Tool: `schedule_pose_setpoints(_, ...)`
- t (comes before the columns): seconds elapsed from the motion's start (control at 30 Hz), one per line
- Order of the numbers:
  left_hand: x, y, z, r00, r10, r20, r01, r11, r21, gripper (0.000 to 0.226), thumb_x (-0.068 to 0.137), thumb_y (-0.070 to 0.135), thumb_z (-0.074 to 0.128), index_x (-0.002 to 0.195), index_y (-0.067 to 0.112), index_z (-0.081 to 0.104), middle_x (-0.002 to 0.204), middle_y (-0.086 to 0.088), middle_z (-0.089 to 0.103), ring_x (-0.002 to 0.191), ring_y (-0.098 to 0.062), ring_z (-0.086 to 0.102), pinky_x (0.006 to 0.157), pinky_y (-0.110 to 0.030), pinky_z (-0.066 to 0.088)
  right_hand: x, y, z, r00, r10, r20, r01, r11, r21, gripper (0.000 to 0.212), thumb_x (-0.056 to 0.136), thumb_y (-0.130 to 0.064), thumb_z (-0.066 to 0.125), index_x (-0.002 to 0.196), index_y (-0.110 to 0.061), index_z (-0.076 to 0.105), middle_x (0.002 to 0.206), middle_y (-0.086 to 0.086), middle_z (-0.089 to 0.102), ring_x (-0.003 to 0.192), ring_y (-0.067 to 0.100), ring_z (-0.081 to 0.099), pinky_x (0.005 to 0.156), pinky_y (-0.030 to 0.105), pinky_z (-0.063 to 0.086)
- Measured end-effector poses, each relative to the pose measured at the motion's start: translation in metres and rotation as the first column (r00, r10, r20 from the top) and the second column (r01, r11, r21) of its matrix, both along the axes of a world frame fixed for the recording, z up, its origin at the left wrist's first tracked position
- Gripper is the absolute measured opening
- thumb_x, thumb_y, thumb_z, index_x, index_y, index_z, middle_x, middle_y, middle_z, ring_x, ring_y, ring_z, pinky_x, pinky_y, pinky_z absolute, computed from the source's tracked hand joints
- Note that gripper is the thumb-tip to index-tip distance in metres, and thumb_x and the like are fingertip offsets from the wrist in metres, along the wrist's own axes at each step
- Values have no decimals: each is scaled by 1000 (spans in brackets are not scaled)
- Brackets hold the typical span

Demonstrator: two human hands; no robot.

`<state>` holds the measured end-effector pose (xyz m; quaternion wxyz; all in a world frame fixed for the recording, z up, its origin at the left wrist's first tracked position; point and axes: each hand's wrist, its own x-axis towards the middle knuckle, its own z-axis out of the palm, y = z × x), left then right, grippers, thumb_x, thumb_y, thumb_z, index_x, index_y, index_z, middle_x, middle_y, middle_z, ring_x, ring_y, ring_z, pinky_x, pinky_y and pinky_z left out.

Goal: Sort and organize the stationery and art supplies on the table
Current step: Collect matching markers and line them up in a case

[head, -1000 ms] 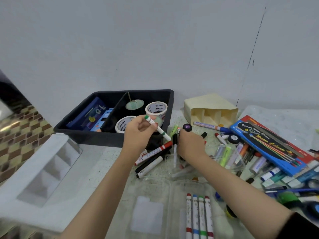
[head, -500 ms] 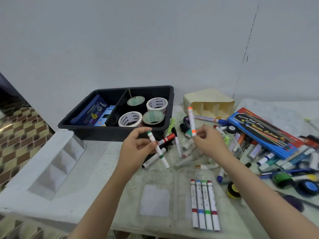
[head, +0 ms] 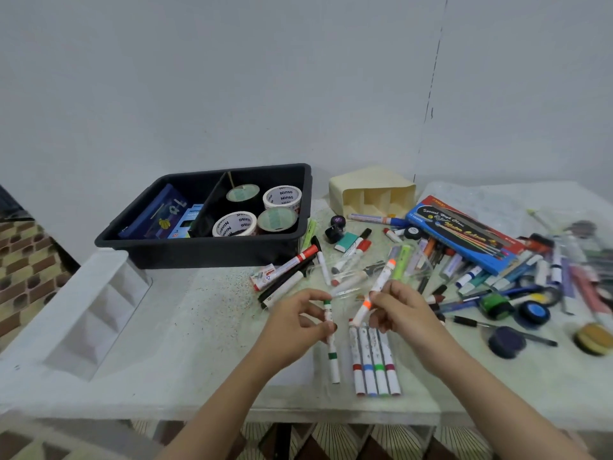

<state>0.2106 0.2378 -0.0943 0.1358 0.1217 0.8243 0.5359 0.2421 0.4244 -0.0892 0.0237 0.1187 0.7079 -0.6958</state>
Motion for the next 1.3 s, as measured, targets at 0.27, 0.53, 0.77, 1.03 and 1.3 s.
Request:
schedule_pose_setpoints(0.27, 1, -2, -23, 969, -144, -201, 80, 952, -297, 40, 79, 30, 73, 116, 34, 59, 90, 16, 61, 89, 5, 55, 75, -13, 39, 26, -12, -12, 970, 238, -49, -212, 926, 312, 72, 81, -3, 62, 129, -46, 30, 60, 8, 64, 53, 11, 58, 54, 22, 45)
schedule_pose_setpoints(0.53, -2, -5, -33, 912, -217, -348, 38, 890, -455, 44, 82, 41, 68, 124, 30, 59, 107, 18, 49, 106, -1, 39, 88, -14, 27, 23, -19, -21, 945, 322, -63, -233, 794, 562, 58, 79, -18, 70, 126, -33, 41, 73, 0, 66, 52, 0, 53, 53, 14, 42)
schedule_pose_setpoints(0.77, 3, -10, -41, 888, -237, -395, 47, 899, -435, 47, 85, 42, 63, 129, 28, 55, 115, 16, 48, 111, -1, 38, 100, -21, 32, 20, -20, -22, 925, 379, 2, -207, 501, 841, 68, 86, -39, 61, 145, -34, 29, 117, -6, 45, 96, 9, 49, 75, 21, 37)
schedule_pose_setpoints(1.03, 3, -21, -38, 887, -404, -222, 229, 804, -548, 92, 64, 65, 65, 145, 38, 29, 151, 13, 14, 136, -1, 6, 115, -33, 13, 18, -12, -20, 866, 484, 124, -374, 464, 803, 78, 82, -44, 67, 147, -33, 27, 106, -8, 32, 91, 5, 41, 74, 19, 34)
schedule_pose_setpoints(1.3, 2, -19, -33, 889, -418, -187, 236, 769, -594, 91, 71, 56, 72, 147, 37, 25, 152, 12, 11, 136, -4, 3, 114, -33, 12, 16, -19, -14, 850, 487, 201, -396, 338, 854, 73, 84, -44, 64, 147, -27, 30, 116, -3, 32, 101, 16, 46, 83, 31, 44)
